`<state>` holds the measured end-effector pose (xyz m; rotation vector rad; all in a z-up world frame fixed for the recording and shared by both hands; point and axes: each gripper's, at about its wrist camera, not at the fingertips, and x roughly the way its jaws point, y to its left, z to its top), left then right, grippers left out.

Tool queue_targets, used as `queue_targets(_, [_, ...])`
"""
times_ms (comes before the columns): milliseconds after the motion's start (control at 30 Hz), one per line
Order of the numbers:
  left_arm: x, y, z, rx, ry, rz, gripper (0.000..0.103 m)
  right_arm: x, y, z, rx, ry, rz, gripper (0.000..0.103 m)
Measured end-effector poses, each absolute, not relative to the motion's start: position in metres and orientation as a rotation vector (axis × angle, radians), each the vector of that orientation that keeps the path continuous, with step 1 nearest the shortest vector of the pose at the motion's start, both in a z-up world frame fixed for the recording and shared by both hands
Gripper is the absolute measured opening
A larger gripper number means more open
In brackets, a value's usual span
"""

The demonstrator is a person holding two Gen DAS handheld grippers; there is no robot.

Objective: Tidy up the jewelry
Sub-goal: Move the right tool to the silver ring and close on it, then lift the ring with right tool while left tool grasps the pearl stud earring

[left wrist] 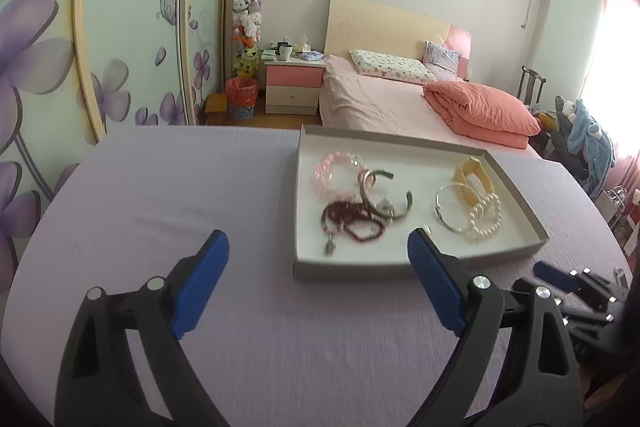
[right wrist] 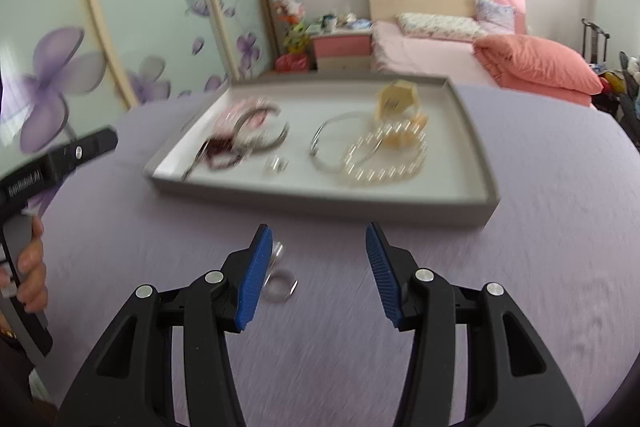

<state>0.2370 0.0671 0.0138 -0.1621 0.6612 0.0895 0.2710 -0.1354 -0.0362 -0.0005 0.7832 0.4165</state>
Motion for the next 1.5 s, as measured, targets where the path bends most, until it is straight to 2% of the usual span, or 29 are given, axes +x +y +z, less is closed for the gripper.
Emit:
queue_targets(233, [0.212, 0.072, 0.01, -0.178, 0.672, 0.088, 0.091, 0.254, -0.117, -0.057, -0.056, 0.855, 0.445, 0.05])
queue_targets(500, [0.198, 0.081, 0.006, -0.19, 0.677, 0.1, 0.091, 0.251, -0.106, -0.068, -0.109, 0.88, 0.422, 0.044])
queue_targets(733, [0.198, 0.081, 0.004, -0.193, 0.684, 0.099, 0.091, 0.262, -0.099, -0.068, -0.135, 0.876, 0.411, 0.035])
queue_targets(1100, [0.202, 0.072, -0.001, -0.177, 0.702, 0.089, 0.091, 0.266, -0.097, -0.067, -0.145, 0.876, 0.421, 0.034])
queue_targets(1133, [0.202, 0.07, -0.001, -0.175, 0.702, 0.088, 0.091, 0.267, -0.097, -0.067, -0.144, 0.876, 0.423, 0.031])
queue_targets(1167, [0.202, 0.069, -0.001, -0.171, 0.704, 0.088, 0.091, 0.267, -0.098, -0.066, -0.145, 0.876, 0.423, 0.023])
queue_targets(1500, [0.209, 0.047, -0.008, -0.149, 0.734, 0.049, 0.091, 0.26, -0.125, -0.065, -0.09, 0.888, 0.403, 0.022])
